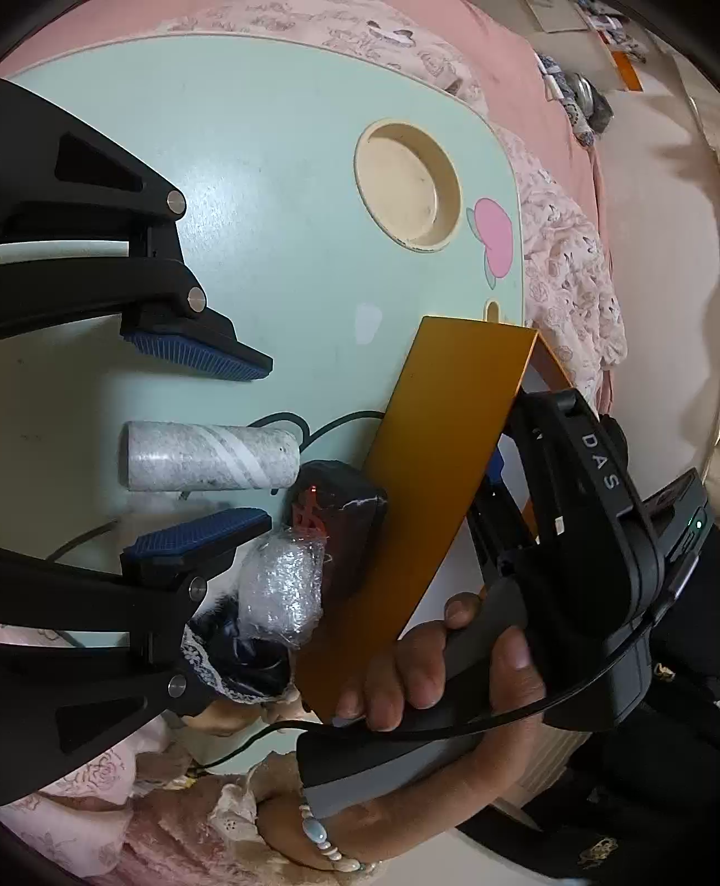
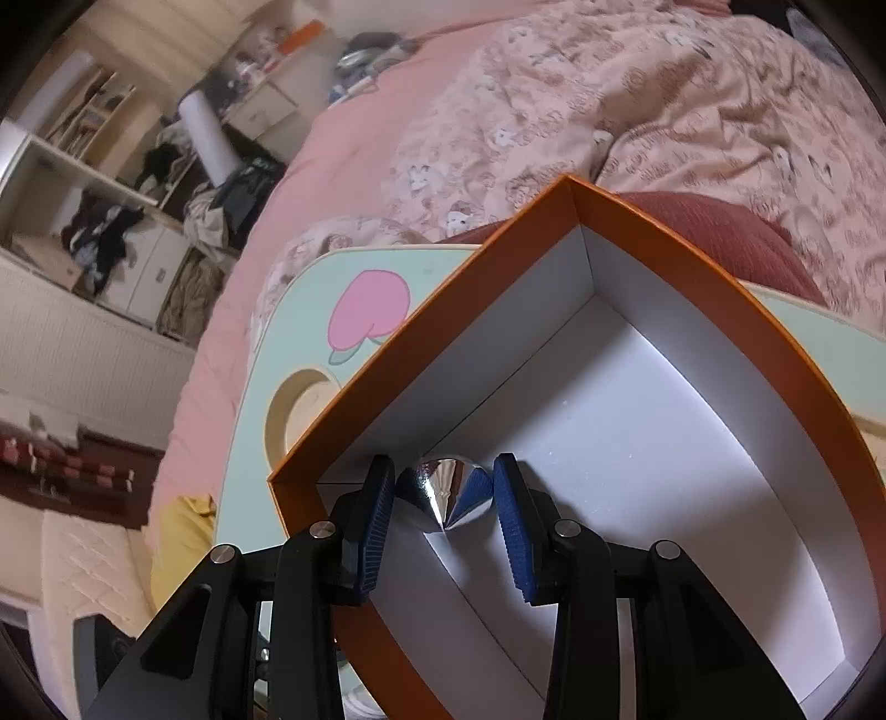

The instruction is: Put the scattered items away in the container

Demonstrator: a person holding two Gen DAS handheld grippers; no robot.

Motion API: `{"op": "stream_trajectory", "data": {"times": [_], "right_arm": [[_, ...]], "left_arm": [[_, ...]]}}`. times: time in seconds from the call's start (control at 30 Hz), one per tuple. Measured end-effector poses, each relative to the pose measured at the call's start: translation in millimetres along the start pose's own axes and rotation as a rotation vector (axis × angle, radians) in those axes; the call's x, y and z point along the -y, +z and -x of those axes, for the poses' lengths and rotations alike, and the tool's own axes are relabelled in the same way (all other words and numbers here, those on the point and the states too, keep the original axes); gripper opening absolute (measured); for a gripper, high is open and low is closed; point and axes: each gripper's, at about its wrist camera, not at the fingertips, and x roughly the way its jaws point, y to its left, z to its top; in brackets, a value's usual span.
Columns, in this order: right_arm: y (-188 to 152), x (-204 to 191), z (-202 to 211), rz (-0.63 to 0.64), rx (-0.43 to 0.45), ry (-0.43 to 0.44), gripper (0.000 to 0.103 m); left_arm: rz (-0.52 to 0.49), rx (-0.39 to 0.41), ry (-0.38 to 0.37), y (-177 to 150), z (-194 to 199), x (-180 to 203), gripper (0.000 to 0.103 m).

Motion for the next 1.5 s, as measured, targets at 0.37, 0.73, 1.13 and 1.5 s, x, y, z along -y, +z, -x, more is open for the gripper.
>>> {"op": "stream_trajectory", "data": {"times": [0.37, 0.73, 1.13, 1.5], "right_arm": [[-65, -3, 113, 0.084, 0.326, 0.094, 0.036], [-220, 18, 154, 0.044, 0.367, 0.238, 0.036], [-231, 40, 112, -0.015, 0.315, 0.026, 0.047], [-233, 26, 131, 0.064, 0.433, -0.196, 0.079]], "left_arm": [[0.027, 0.081, -0.025, -2, 18, -7, 0.05], [0.088, 0.113, -0.042, -9, 21, -12, 0.059], [0.106, 0.147, -0.067, 0, 27, -9, 0.059], [0.138, 0.172, -0.031, 29, 22, -13, 0.067]]}}
